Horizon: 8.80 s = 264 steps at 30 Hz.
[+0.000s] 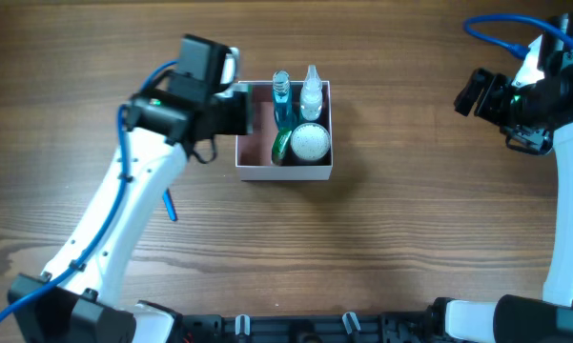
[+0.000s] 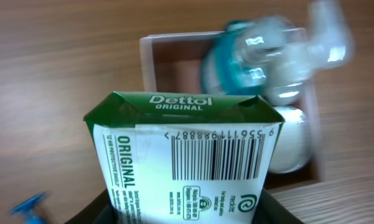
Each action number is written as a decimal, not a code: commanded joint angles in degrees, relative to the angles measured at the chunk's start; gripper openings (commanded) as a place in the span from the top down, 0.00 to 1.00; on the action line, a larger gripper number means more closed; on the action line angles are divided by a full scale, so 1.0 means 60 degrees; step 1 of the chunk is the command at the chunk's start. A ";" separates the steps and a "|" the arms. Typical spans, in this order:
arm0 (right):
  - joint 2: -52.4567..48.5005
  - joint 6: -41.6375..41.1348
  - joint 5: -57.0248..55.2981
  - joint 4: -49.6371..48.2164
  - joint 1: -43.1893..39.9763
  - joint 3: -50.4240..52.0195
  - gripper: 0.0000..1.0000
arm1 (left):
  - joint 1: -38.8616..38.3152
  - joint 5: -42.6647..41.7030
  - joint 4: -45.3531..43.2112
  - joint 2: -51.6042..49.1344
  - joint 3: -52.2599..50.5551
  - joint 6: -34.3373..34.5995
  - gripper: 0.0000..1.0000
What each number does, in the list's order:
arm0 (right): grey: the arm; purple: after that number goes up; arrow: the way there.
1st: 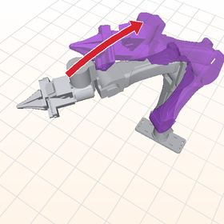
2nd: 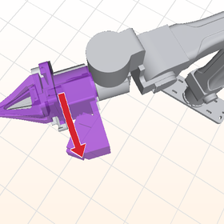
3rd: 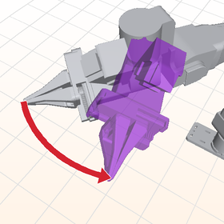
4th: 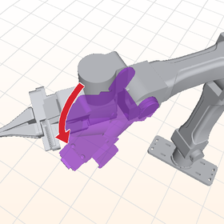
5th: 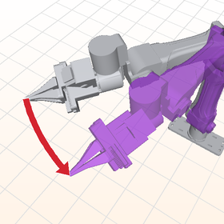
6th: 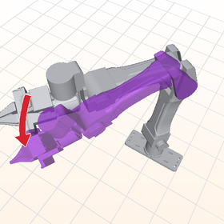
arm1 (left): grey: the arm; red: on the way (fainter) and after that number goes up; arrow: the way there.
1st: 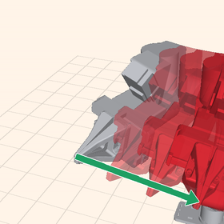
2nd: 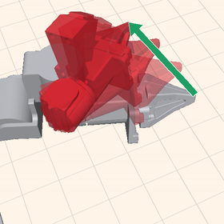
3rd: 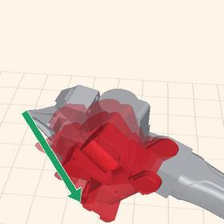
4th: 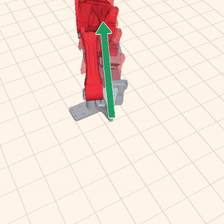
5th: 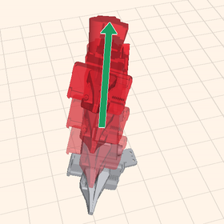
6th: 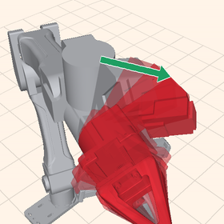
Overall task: Pack container
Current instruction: 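Carry the second soap bar into the box and lower it, then open the left gripper and withdraw it toward the razor, then lower the left gripper onto the blue razor handle and grasp it, then carry the blue razor into the box and lower it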
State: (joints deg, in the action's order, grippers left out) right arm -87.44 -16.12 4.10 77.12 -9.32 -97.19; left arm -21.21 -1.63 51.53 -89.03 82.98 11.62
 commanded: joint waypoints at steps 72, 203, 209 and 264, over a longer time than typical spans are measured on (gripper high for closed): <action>-0.0270 0.0186 0.0120 0.0007 -0.0004 0.0025 0.00 | -0.2135 -0.0477 -0.0182 -0.2794 0.0186 0.0852 0.96; -0.0270 0.0197 0.0189 0.0080 -0.0004 0.0025 0.00 | 0.4521 -0.0259 -0.1840 -0.1610 -0.5253 0.2106 0.85; -0.0270 0.0200 0.0186 0.0080 -0.0004 0.0025 0.00 | 0.4521 -0.0259 -0.1843 -0.1606 -0.5249 0.2102 0.96; -0.0266 0.0943 0.0189 0.0175 -0.0004 0.0025 0.00 | -0.0375 0.0725 -0.1734 -0.2051 -0.0958 0.1851 0.00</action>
State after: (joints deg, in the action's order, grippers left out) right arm -88.18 -13.50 4.51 78.50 -9.32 -97.19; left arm -23.92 -1.96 40.71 -102.98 76.75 23.05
